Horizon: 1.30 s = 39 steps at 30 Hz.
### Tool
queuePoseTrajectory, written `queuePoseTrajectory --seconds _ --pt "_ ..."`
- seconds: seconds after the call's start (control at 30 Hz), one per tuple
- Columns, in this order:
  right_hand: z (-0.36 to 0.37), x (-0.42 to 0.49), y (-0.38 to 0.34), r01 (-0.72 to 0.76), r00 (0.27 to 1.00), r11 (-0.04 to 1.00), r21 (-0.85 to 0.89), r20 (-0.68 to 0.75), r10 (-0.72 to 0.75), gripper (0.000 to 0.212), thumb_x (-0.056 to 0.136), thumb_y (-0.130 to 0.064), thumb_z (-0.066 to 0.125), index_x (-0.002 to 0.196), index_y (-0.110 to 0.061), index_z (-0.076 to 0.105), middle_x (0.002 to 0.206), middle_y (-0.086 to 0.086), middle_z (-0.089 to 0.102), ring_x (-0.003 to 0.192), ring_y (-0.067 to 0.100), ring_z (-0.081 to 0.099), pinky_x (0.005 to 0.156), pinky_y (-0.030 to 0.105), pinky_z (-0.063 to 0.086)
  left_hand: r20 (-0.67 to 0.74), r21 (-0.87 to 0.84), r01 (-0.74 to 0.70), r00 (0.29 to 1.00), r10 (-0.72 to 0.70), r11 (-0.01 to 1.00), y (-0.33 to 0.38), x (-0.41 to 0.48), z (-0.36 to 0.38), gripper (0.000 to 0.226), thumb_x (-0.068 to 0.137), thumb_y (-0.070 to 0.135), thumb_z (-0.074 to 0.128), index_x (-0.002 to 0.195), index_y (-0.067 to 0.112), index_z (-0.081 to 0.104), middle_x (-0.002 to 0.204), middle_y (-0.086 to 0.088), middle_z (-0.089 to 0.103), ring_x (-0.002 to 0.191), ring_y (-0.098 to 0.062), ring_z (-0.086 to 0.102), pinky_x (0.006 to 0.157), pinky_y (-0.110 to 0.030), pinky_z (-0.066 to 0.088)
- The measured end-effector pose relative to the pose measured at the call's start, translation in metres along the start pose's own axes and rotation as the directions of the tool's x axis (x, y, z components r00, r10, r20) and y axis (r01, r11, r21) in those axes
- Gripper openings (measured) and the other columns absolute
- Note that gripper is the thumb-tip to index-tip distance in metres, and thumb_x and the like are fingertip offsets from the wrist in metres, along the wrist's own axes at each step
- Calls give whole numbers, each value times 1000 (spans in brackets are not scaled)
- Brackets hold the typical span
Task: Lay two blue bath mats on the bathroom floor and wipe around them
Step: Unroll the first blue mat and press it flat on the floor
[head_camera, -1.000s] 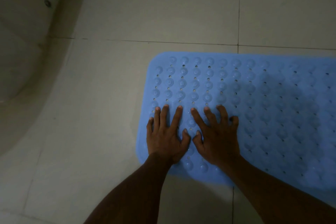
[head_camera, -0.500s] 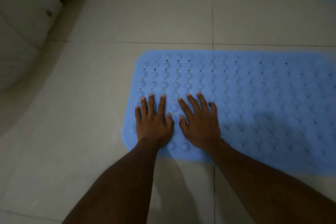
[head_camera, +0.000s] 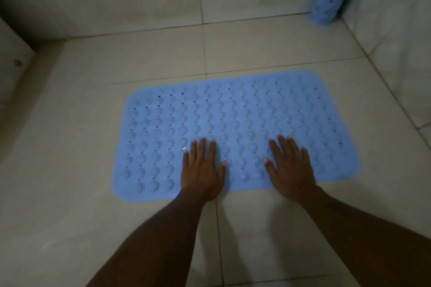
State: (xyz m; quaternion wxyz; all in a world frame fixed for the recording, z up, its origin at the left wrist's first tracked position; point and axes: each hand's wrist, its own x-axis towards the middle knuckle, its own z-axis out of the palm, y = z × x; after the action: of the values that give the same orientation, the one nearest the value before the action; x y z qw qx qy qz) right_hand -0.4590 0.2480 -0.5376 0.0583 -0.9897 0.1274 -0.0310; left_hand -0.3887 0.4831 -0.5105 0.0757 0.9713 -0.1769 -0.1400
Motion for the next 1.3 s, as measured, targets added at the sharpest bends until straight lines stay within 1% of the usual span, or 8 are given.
queuePoseTrajectory --seconds 0.07,0.17,0.23,0.33,0.43,0.63,0.8,1.3 --pt "-6 7 19 -24 999 1000 -12 -30 23 62 93 -50 37 141 -15 56 150 13 49 138 35 48 106 59 38 15 -20 -56 998 56 998 25 7 3 90 84 66 -8 163 24 0 171 -5 -7 157 -29 -12 126 -49 -1" --pt "-9 23 49 -77 995 997 -23 -59 75 60 93 -49 38 139 -14 57 148 15 51 136 37 49 104 59 39 31 -21 -158 987 159 987 56 17 10 88 86 66 -5 163 25 2 171 -4 -5 157 -29 -12 126 -49 -1" --pt "-4 30 68 -86 994 995 -43 -77 83 58 94 -47 41 137 -12 59 146 15 53 134 38 50 102 58 41 15 -47 -206 978 207 977 75 29 18 83 91 63 5 163 23 11 171 -6 4 157 -31 -5 126 -51 4" --pt "1 38 89 -50 993 999 -6 -110 49 56 93 -46 45 134 -10 59 141 14 57 132 37 50 101 54 43 -58 -98 -269 963 264 958 105 51 30 72 97 55 29 159 19 31 166 -10 27 155 -36 17 123 -56 21" --pt "4 41 98 -10 985 1000 20 -174 13 51 94 -45 50 133 -14 59 135 11 58 131 36 50 102 50 42 -113 -53 -326 941 319 944 129 67 46 67 96 51 44 155 18 40 159 -8 40 152 -35 27 119 -57 26" --pt "6 40 94 -24 981 1000 -6 -191 22 49 93 -44 52 134 -18 59 133 10 57 133 36 47 103 49 36 -221 -29 -300 932 287 953 134 66 56 70 93 49 54 155 21 41 153 -11 45 150 -33 31 121 -55 22" --pt "1 42 93 -95 985 995 21 -139 97 61 89 -47 54 135 -7 56 135 16 55 135 36 46 105 49 36 -183 -19 -273 947 265 962 138 67 51 76 90 51 53 158 23 36 152 -12 44 149 -33 32 120 -54 23" --pt "6 46 97 -91 984 994 67 -150 100 53 84 -47 63 125 -14 66 130 8 62 134 34 48 103 51 37 -167 -39 -246 957 236 969 138 73 47 78 82 54 58 153 28 42 147 -9 44 146 -32 34 119 -51 24"
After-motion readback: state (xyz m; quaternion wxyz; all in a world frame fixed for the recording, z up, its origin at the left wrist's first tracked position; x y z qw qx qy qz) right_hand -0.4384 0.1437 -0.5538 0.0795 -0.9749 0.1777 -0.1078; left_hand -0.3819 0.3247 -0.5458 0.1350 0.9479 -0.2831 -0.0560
